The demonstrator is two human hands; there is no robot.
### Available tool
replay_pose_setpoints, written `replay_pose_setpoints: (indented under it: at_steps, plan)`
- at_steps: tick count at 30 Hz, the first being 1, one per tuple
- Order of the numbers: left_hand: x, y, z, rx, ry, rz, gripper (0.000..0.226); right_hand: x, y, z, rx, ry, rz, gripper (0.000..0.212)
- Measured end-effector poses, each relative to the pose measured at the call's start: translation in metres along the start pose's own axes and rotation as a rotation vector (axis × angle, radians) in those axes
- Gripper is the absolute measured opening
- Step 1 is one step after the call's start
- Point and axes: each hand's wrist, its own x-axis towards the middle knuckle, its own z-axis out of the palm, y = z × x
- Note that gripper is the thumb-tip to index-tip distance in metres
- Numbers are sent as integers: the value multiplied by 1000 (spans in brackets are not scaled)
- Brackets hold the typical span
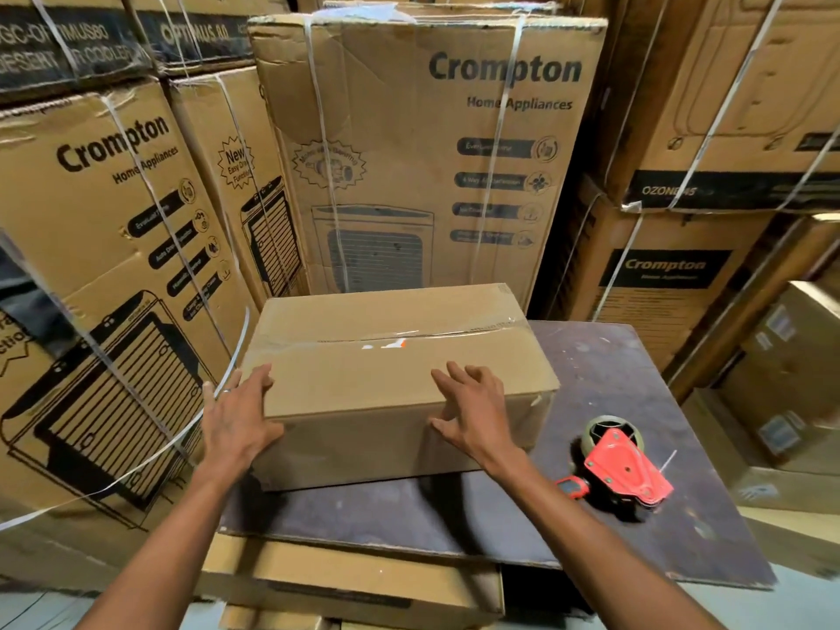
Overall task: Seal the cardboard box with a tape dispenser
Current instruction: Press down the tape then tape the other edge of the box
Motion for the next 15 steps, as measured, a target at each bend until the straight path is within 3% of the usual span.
replay_pose_setpoints:
  at_steps: [6, 9, 12, 15]
  plan:
    - [14, 8, -7, 108, -70, 6, 78, 8, 4, -2, 89, 24, 17, 70]
    - [14, 40, -8, 110, -129, 139, 75, 17, 17, -9, 152, 46, 59, 72]
    - [16, 78, -2, 63, -239, 272, 85, 33, 35, -14, 207, 118, 125, 59]
    - [23, 113, 6, -27, -303, 387, 81, 48, 58, -24, 128, 167, 196, 47]
